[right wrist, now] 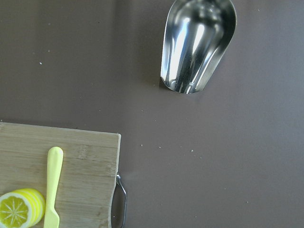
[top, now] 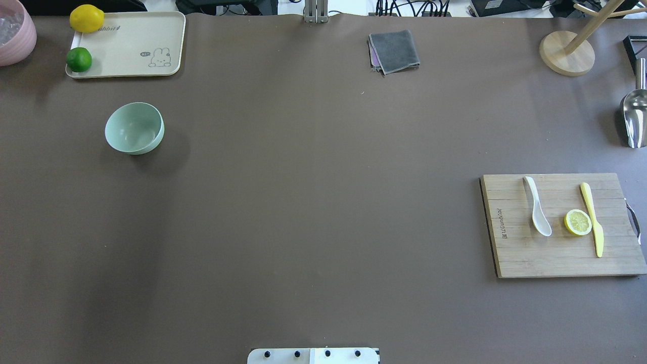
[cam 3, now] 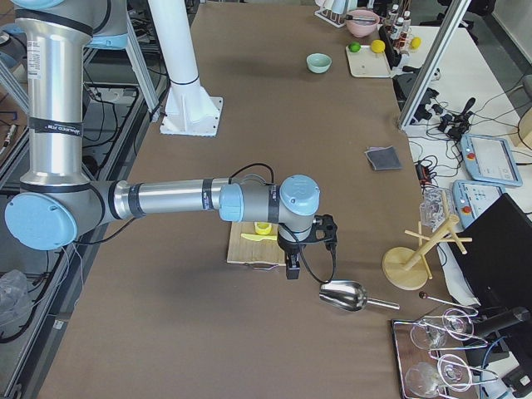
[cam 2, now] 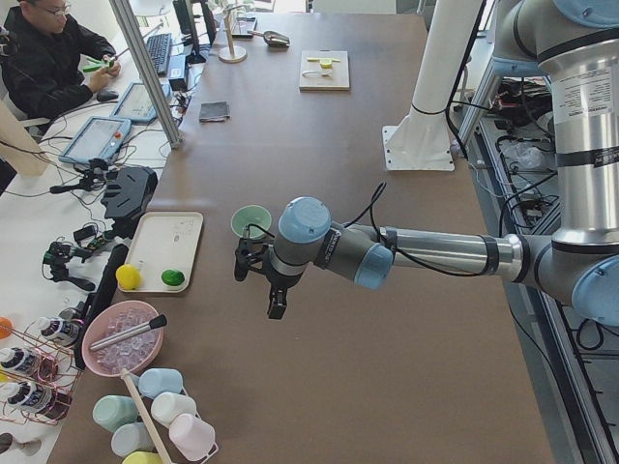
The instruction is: Place spoon in bowl
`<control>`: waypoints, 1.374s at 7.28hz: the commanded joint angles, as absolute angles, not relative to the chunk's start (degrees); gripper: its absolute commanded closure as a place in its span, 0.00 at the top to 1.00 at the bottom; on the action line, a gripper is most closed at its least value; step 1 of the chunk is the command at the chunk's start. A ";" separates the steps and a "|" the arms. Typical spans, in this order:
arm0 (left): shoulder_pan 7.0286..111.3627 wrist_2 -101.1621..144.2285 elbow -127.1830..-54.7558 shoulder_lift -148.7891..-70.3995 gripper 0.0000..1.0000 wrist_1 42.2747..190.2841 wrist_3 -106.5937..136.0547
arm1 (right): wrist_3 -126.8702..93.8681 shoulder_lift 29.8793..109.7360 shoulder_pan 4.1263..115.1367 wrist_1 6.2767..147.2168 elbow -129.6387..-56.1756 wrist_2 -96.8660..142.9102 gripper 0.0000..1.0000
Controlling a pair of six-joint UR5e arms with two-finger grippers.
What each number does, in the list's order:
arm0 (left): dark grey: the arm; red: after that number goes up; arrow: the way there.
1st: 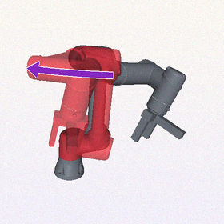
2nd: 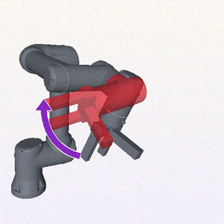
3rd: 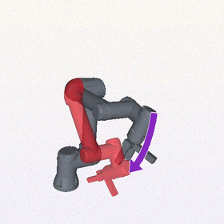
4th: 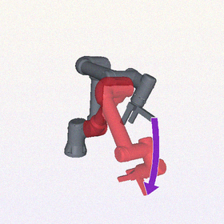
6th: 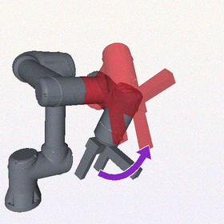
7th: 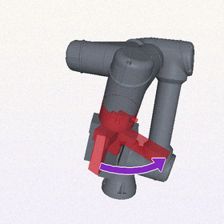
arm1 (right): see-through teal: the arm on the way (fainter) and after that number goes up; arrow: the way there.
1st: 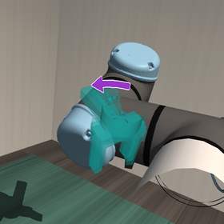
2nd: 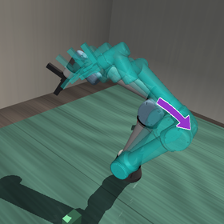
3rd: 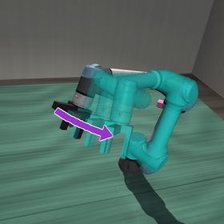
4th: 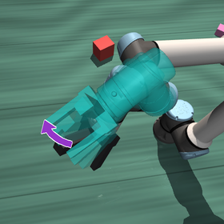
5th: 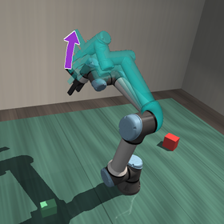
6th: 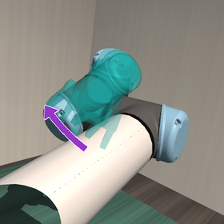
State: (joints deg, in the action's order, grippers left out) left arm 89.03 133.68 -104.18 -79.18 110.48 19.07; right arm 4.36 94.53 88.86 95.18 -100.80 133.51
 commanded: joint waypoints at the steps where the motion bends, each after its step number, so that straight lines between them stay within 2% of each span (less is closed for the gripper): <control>1: 88.95 133.59 -103.72 -79.01 0.98 110.48 19.07 | 4.31 94.48 88.86 95.19 -100.90 133.51 1.00; 10: 88.77 133.85 -103.27 -80.32 0.98 110.92 19.51 | 4.57 93.96 88.86 95.19 -100.90 134.91 1.00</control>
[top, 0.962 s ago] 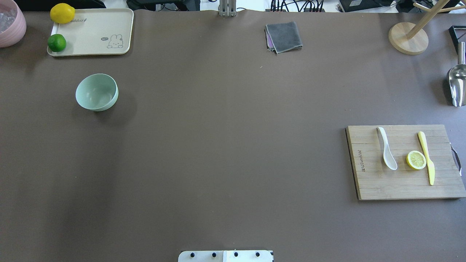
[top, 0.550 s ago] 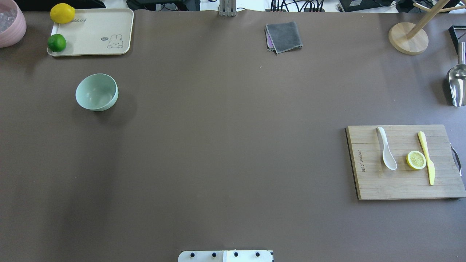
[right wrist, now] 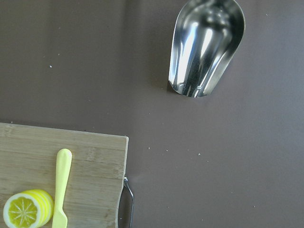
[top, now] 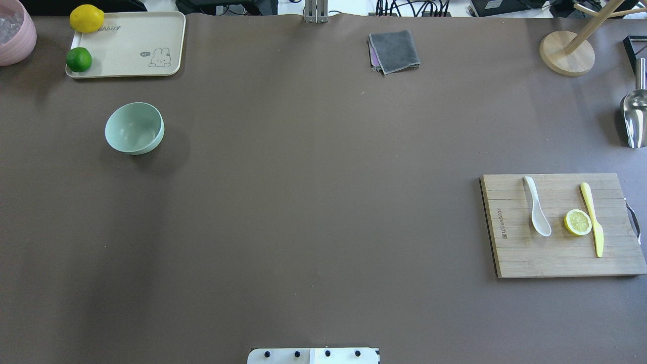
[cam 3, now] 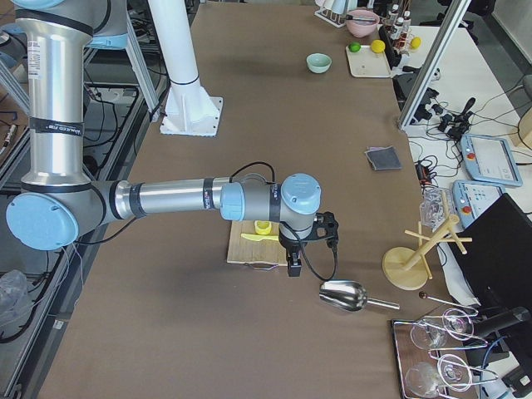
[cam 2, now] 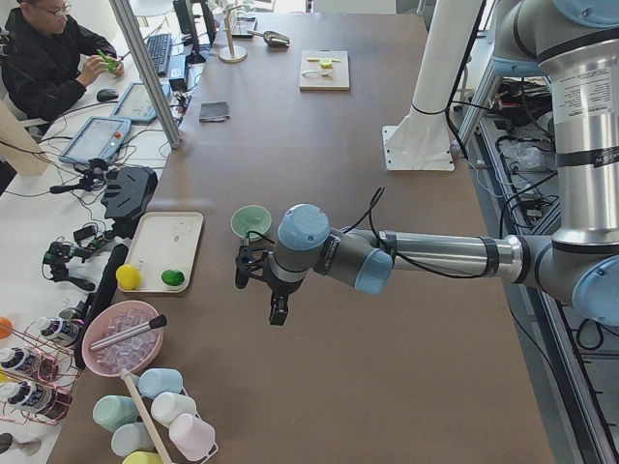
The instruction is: Place spoon in bowl
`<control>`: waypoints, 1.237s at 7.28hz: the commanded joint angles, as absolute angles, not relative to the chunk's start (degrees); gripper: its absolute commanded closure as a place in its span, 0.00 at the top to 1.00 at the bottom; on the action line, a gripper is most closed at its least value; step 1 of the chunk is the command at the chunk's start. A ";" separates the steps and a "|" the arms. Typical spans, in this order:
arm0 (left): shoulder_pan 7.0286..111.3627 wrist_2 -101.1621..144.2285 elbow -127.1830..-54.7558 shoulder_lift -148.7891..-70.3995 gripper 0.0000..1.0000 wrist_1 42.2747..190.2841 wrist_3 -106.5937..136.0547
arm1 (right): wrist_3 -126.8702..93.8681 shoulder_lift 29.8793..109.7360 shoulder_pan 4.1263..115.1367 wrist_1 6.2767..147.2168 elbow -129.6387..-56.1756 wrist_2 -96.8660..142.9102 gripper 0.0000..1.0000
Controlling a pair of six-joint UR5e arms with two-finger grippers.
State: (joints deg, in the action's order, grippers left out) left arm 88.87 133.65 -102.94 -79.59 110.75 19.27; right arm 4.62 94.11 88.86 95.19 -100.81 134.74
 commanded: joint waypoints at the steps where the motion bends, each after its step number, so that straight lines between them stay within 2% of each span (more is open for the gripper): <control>1: 88.77 134.47 -103.79 -82.07 0.98 111.09 19.69 | 4.48 93.87 88.77 95.19 -100.90 135.00 1.00; 3: 87.12 134.47 -103.10 -85.68 0.98 112.75 19.34 | 4.39 93.43 88.77 95.19 -101.33 135.52 1.00; 4: 85.27 134.47 -102.40 -85.61 0.98 119.38 19.77 | 4.48 92.47 88.77 95.10 -102.56 138.75 1.00; 5: 81.43 134.39 -99.87 -85.95 0.98 125.01 23.26 | 4.40 89.33 88.77 95.10 -102.39 138.87 1.00; 7: 73.42 134.38 -96.78 -92.00 0.98 126.03 34.59 | 3.87 86.32 88.68 95.18 -101.69 139.21 1.00; 8: 69.04 133.95 -93.11 -95.85 0.98 128.04 34.63 | 3.69 85.70 87.72 94.66 -101.86 139.91 1.00; 9: 67.60 133.68 -85.33 -100.67 0.98 132.23 34.89 | 3.60 86.48 87.11 90.13 -101.34 139.66 1.00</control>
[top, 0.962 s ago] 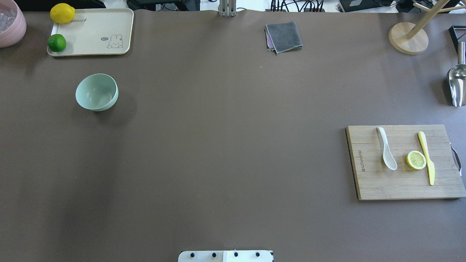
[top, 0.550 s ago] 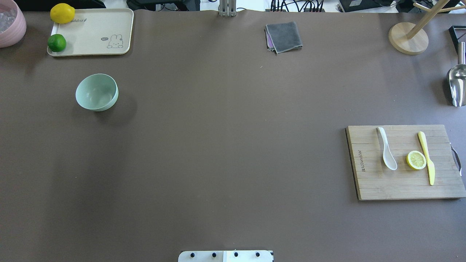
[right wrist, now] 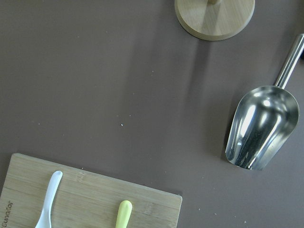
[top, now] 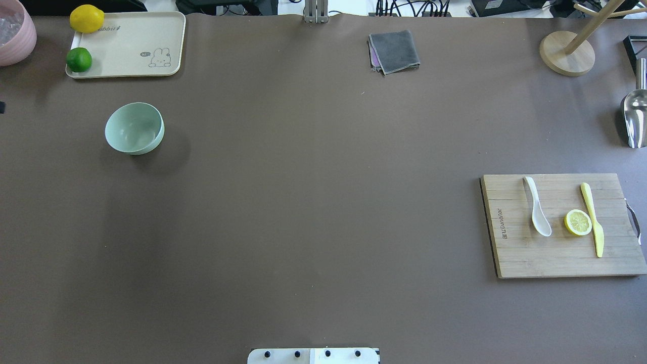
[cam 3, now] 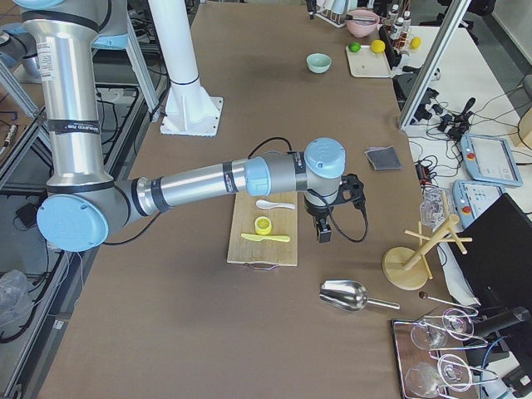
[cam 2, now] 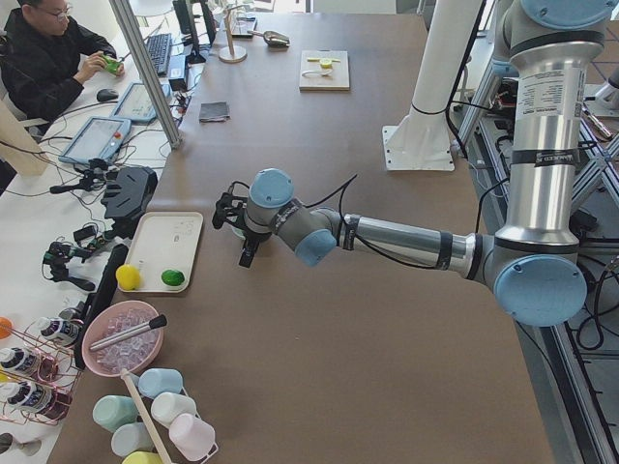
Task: Place spoon in bowl
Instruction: 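Reach the left gripper to the rim of the pale green bowl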
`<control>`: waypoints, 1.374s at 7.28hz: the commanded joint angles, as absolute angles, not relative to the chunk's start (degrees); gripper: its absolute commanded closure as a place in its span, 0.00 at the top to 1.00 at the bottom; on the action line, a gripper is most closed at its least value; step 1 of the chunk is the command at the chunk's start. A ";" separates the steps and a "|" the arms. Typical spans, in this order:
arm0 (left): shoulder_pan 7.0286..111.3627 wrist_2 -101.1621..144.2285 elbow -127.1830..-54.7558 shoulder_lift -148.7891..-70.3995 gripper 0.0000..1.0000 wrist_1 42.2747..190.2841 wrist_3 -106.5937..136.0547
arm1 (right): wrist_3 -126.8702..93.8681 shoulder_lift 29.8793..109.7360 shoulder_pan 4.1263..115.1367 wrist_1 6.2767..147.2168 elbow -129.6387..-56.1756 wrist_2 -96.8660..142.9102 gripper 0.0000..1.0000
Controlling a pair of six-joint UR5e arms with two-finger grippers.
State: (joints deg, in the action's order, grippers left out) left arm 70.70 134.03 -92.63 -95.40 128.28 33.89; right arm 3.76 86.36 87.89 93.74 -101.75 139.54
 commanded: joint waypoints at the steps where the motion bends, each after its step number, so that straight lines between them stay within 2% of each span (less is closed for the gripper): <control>1: 64.54 129.24 -81.51 -101.42 0.98 137.06 36.11 | 3.60 86.57 87.01 86.09 -99.16 140.01 1.00; 4: 55.21 122.52 -78.84 -104.85 0.98 138.87 40.41 | 3.60 86.49 84.03 84.11 -98.00 140.01 1.00; 7: 55.11 122.52 -76.83 -104.59 0.96 139.04 39.38 | 2.99 86.31 82.44 83.85 -98.35 140.10 1.00; 8: 55.11 122.52 -76.64 -104.59 0.70 139.13 39.81 | 2.64 86.31 81.75 83.85 -98.52 140.27 1.00; 9: 55.19 122.52 -76.81 -104.76 0.16 139.13 40.34 | 2.72 86.31 80.87 83.76 -98.70 140.27 1.00; 10: 55.72 122.87 -76.99 -104.85 0.00 139.04 40.52 | 2.72 86.22 80.34 83.85 -98.79 140.27 1.00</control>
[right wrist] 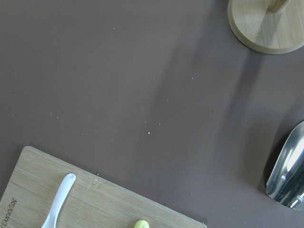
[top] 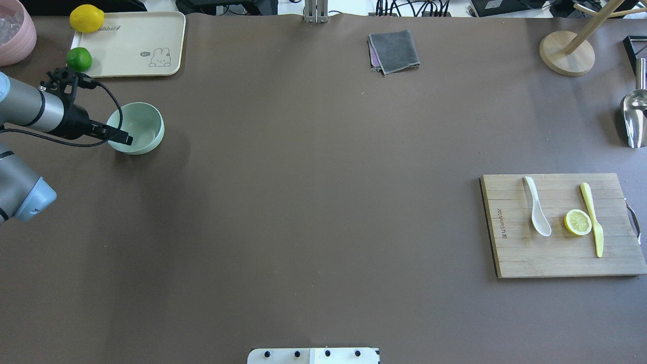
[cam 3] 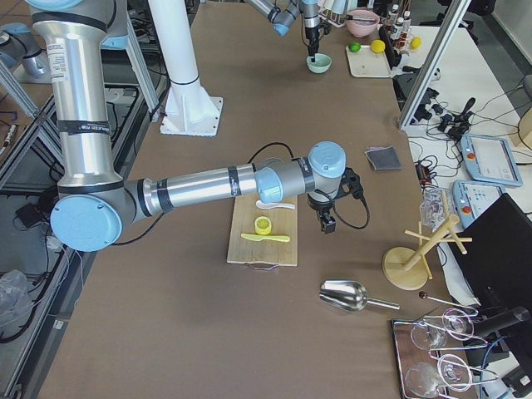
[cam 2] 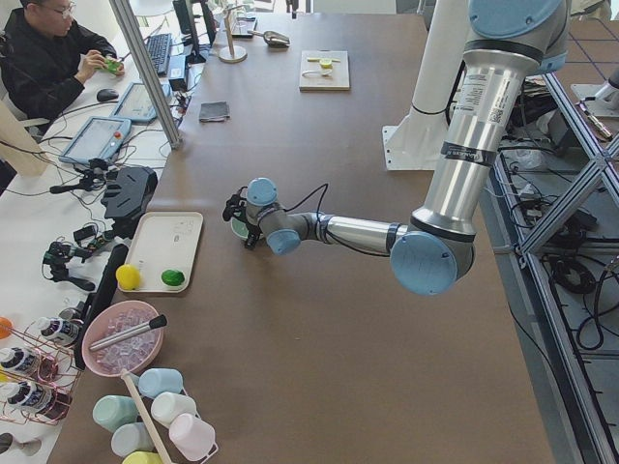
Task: Place spoon in bowl
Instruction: 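Slide the bowl to table center with the left gripper while the right arm approaches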
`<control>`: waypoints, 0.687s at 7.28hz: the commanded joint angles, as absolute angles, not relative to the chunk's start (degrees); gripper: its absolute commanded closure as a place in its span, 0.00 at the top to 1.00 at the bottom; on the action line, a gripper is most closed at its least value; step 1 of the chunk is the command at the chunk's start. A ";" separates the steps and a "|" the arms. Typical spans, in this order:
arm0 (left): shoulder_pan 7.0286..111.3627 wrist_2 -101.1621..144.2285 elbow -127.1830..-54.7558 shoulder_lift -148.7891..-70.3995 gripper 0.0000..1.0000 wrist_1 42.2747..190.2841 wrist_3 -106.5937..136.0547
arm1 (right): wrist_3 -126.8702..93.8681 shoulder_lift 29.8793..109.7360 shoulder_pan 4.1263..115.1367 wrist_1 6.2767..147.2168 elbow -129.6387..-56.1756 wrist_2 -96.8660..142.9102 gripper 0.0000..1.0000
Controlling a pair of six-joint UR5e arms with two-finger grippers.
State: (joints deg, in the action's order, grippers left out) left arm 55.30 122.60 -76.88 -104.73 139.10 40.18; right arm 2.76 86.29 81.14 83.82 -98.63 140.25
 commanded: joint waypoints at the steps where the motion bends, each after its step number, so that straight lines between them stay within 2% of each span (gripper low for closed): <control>1: 57.29 123.39 -77.17 -104.94 0.00 138.69 41.39 | 2.72 86.13 80.16 83.85 -98.70 140.27 1.00; 2: 59.13 127.49 -77.17 -105.38 0.00 137.30 42.44 | 2.64 86.05 79.72 83.85 -98.61 140.10 1.00; 5: 60.74 132.37 -79.88 -116.93 0.00 123.36 48.73 | -6.21 85.78 74.74 80.71 -99.57 139.75 1.00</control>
State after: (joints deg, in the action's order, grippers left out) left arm 60.68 131.70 -78.68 -111.62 128.84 44.68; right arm -2.09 85.81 77.54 82.99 -99.00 140.04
